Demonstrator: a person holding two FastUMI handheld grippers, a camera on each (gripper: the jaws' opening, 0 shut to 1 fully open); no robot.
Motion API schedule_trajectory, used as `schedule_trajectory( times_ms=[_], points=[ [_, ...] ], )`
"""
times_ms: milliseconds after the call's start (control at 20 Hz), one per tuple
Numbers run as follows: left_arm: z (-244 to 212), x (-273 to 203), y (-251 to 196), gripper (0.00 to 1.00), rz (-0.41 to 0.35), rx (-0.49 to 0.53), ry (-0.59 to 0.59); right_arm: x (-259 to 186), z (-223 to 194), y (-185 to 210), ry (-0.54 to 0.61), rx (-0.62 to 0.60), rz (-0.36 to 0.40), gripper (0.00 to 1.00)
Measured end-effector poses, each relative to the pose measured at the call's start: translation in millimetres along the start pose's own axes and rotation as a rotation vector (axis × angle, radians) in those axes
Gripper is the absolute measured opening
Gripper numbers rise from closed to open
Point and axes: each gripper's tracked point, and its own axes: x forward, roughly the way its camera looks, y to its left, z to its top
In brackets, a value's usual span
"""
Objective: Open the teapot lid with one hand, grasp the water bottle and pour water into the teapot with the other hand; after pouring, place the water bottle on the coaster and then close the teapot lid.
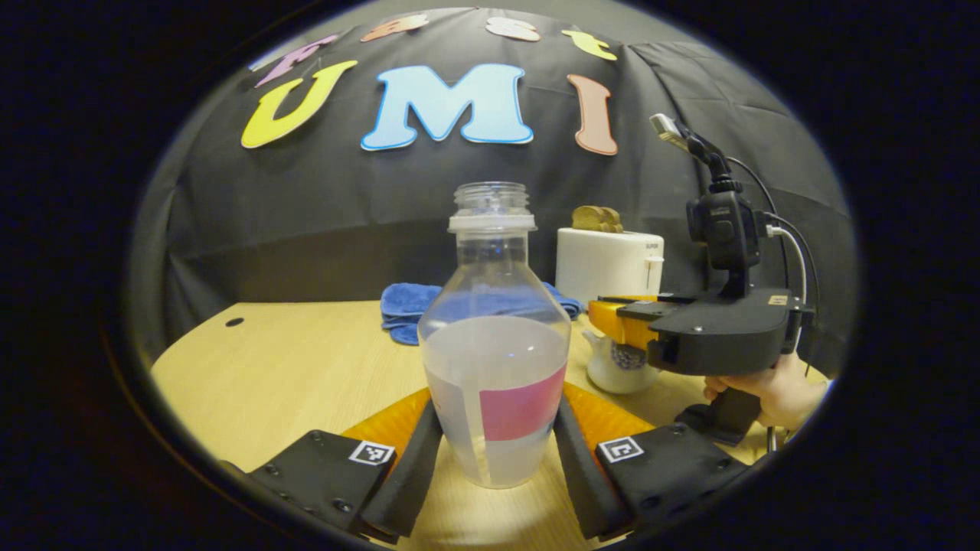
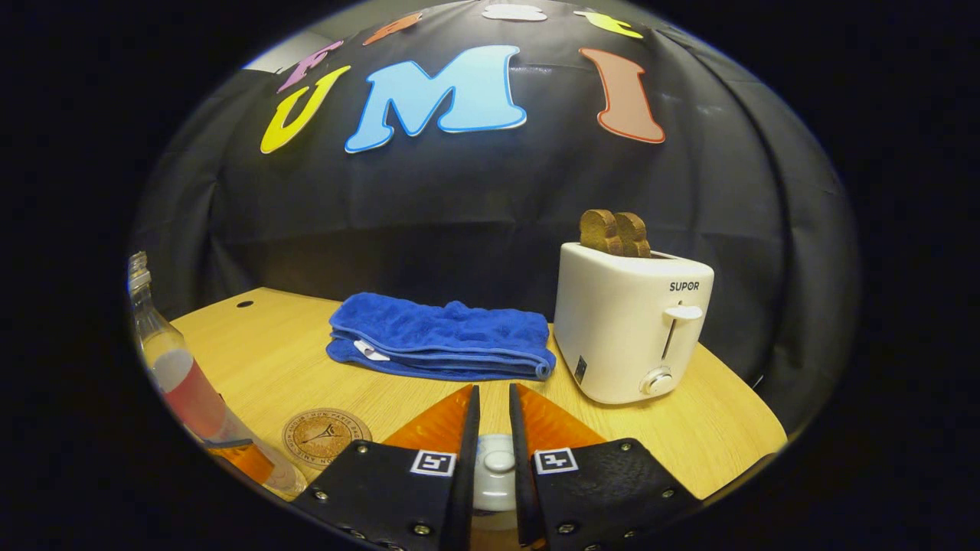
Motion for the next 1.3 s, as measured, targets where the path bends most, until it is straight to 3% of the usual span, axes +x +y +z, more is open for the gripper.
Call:
schedule_trajectory(
  times_ms=[50, 100, 350, 550, 750, 1000, 1300],
  points=[
    [0.9, -0.3, 1.1, 0.87, 0.001, -0.010, 0.000, -2.9, 5.1, -2.2, -0.023, 0.005, -0.008, 0.23],
    [0.8, -1.6, 1.9, 0.87, 0.003, -0.017, 0.001, -7.0, 3.1, -1.2, -0.019, 0.015, 0.002, 0.11],
    [1.4, -4.2, -0.9, 0.84, -0.005, -0.017, 0.003, -4.6, 10.9, -1.2, -0.076, 0.027, 0.017, 0.11],
    [2.2, -2.3, -2.6, 0.84, -0.022, -0.026, 0.000, -20.0, 39.8, -3.5, -0.161, 0.036, 0.017, 0.11],
    [2.6, -3.2, -2.9, 0.84, -0.017, 0.035, 0.023, -42.8, 66.0, -20.5, -0.207, 0.060, 0.001, 0.11],
    [8.8, 7.6, -3.6, 0.83, 0.023, 0.283, 0.078, -70.8, 71.9, -55.8, -0.197, 0.073, -0.031, 0.11],
    [21.2, 40.7, -16.1, 0.83, 0.034, 0.720, 0.170, -95.4, 56.1, -98.1, -0.139, 0.097, -0.060, 0.11]
  ],
)
